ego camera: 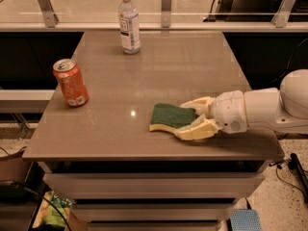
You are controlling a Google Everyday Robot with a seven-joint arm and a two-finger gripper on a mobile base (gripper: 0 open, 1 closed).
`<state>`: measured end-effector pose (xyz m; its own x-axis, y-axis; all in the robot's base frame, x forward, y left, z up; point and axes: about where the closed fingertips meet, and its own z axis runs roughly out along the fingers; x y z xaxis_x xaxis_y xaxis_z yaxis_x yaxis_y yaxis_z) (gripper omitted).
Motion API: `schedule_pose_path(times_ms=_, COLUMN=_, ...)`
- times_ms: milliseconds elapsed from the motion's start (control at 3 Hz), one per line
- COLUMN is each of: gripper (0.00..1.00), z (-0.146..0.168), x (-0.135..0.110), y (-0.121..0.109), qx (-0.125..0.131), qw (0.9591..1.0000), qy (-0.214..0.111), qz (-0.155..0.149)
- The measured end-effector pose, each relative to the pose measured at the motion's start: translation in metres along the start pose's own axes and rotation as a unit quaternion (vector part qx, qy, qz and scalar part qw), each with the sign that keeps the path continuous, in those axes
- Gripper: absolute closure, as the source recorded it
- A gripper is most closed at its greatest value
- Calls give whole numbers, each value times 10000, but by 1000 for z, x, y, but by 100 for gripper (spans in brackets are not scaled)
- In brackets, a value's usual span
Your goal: Move sponge near blue plastic bottle
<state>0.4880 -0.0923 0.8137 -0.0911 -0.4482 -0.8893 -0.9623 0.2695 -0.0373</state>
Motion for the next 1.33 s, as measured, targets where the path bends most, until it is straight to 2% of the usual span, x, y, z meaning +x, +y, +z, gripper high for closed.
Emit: schedule_pose_path(times_ms=1333, gripper=100, z=-19, x=-78, y=-97, qx=748, qw=9964, qy=338, qz=232)
